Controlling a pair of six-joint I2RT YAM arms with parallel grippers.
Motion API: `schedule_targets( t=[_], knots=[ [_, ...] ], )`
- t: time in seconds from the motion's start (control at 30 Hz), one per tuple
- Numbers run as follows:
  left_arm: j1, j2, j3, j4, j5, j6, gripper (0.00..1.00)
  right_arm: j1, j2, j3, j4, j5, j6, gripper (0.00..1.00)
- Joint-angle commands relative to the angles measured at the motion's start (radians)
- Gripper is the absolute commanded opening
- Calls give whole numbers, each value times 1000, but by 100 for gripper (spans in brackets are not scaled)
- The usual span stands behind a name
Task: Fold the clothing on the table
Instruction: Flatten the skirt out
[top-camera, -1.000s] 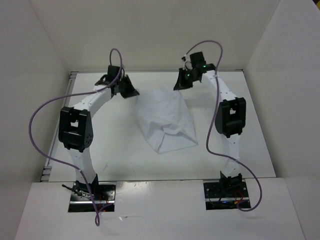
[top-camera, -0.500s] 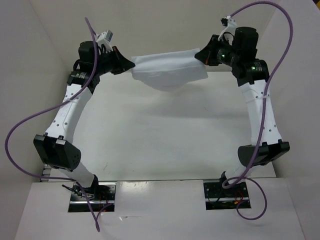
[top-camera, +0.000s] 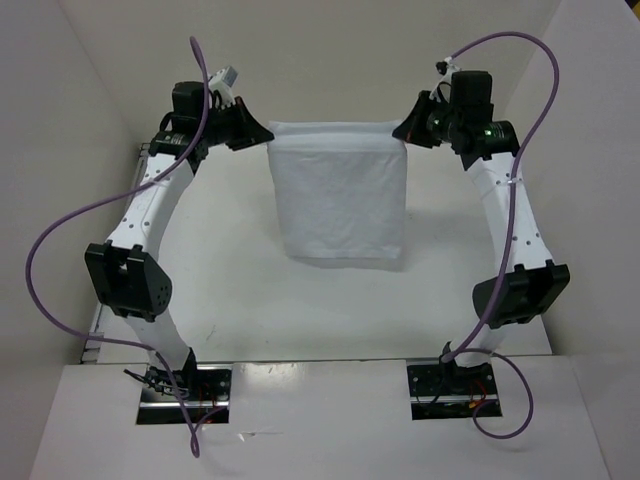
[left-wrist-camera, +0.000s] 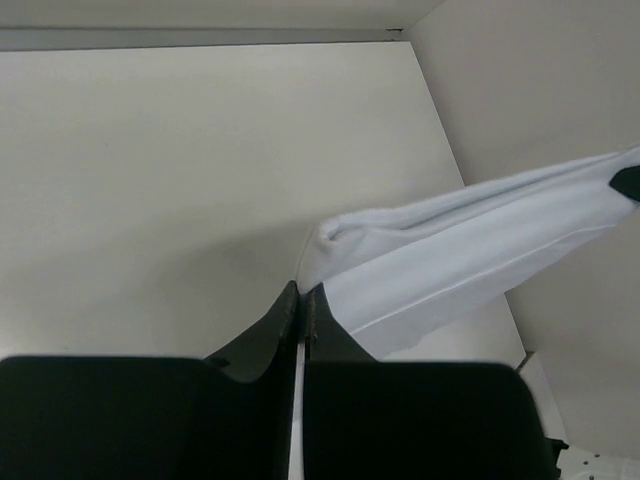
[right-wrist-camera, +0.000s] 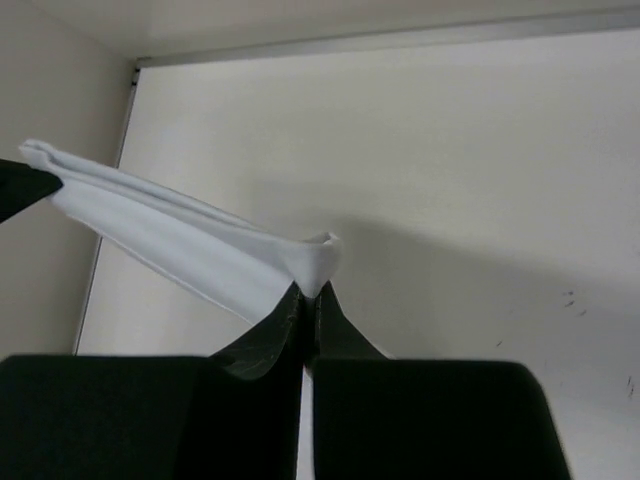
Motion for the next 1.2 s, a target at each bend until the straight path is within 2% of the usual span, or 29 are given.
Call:
schedule_targets(
  t=[0.0, 0.1, 0.17, 0.3, 0.47, 0.57, 0.77, 0.83, 0.93, 1.07, 1.17],
  knots=[
    [31, 23, 162, -32, -48, 75, 0, -1, -13, 137, 31, 94, -12, 0],
    [40, 67, 258, -94, -36, 109, 0, 15, -4, 187, -1, 78, -12, 0],
    [40, 45, 238, -94, -25, 118, 0, 27, -19, 126, -1, 89, -12, 0],
    [40, -105, 54, -4, 16, 97, 0, 36, -111, -60, 39, 78, -21, 0],
    [29, -318, -158, 42, 93, 62, 0, 70, -337, -271, 39, 48, -10, 0],
    [29, -505, -264, 42, 102, 34, 0, 88, -456, -307, -6, 14, 2, 0],
    [29, -648, -317, 12, 173, -17, 0, 88, -593, -327, -60, -52, 50, 0],
    [29, -648, -337, 12, 164, -17, 0, 88, -604, -368, -60, -52, 63, 0],
    [29, -566, -402, 38, 139, -6, 0, 88, -552, -455, 5, -52, 73, 0],
    [38, -353, -454, 151, 96, 19, 0, 67, -419, -546, 138, -52, 73, 0],
    [38, -186, -419, 189, 79, 32, 0, 58, -274, -546, 212, -37, 57, 0]
  ],
)
